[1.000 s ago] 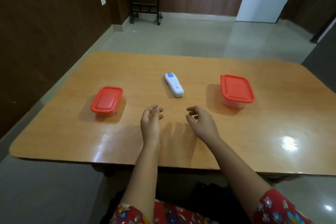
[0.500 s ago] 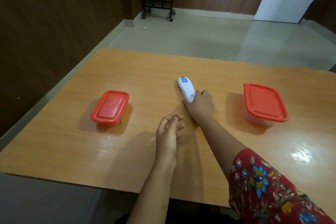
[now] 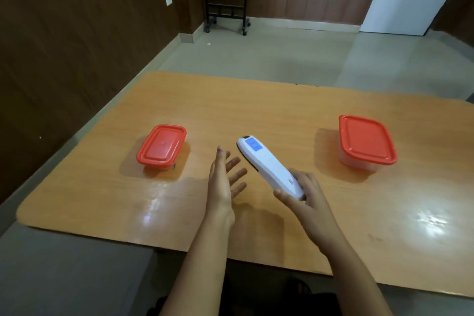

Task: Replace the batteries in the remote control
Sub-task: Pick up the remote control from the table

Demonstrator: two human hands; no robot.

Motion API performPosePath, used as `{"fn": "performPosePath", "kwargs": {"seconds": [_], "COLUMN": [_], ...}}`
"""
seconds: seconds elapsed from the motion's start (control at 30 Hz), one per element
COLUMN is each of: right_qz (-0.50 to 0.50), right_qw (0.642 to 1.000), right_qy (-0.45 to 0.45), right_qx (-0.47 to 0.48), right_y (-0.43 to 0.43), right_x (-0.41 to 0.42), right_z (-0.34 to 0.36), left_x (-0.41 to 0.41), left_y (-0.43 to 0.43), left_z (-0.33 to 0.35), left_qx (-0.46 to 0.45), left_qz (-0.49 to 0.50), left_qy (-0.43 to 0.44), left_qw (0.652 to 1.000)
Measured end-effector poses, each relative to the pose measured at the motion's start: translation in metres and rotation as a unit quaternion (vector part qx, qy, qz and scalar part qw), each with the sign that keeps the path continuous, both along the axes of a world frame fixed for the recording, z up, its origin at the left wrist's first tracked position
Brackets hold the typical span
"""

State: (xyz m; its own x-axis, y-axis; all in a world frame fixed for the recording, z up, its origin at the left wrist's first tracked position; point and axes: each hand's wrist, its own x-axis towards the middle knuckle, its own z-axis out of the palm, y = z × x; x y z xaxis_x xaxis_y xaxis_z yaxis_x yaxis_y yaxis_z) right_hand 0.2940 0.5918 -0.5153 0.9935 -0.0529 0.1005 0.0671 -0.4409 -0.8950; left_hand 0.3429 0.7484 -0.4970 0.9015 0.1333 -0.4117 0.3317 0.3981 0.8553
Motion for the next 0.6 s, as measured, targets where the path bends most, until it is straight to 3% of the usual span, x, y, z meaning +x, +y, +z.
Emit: {"fn": "performPosePath", "kwargs": {"seconds": [0.1,0.17,0.23,0.3,0.37,0.43,0.6], "right_qz": [0.073,0.089,0.018,-0.084,-0.094,-0.063,-0.087], "right_qw": [0.995,0.994,0.998,0.969,0.933,0.904,0.834], "right_qy": [-0.009,-0.02,-0.002,0.07,0.137,0.153,0.165], "right_qx": [-0.07,-0.058,0.065,0.222,0.318,0.394,0.519], "right_y": [-0.005,-0.004,0.003,0.012,0.021,0.031,0.036], "right_x": [-0.007,-0.004,0.002,0.009,0.017,0.025,0.04], "right_z": [-0.004,-0.008,-0.007,-0.006,-0.007,-0.009,-0.004], "left_x": [-0.005,-0.007,-0.005,-0.004,-0.004,-0.005,-0.011], "left_y": [0.006,0.006,0.003,-0.001,-0.006,-0.011,-0.015], "left_z": [-0.002,-0.006,-0.006,-0.004,-0.006,-0.009,-0.017], "left_qx": [0.017,0.006,-0.067,-0.166,-0.207,-0.196,-0.037], "left_qz": [-0.025,-0.005,0.044,0.088,0.108,0.111,0.063], "left_qy": [0.003,-0.002,0.007,0.034,0.049,0.05,0.059], "left_qw": [1.0,1.0,0.997,0.982,0.971,0.973,0.996]}}
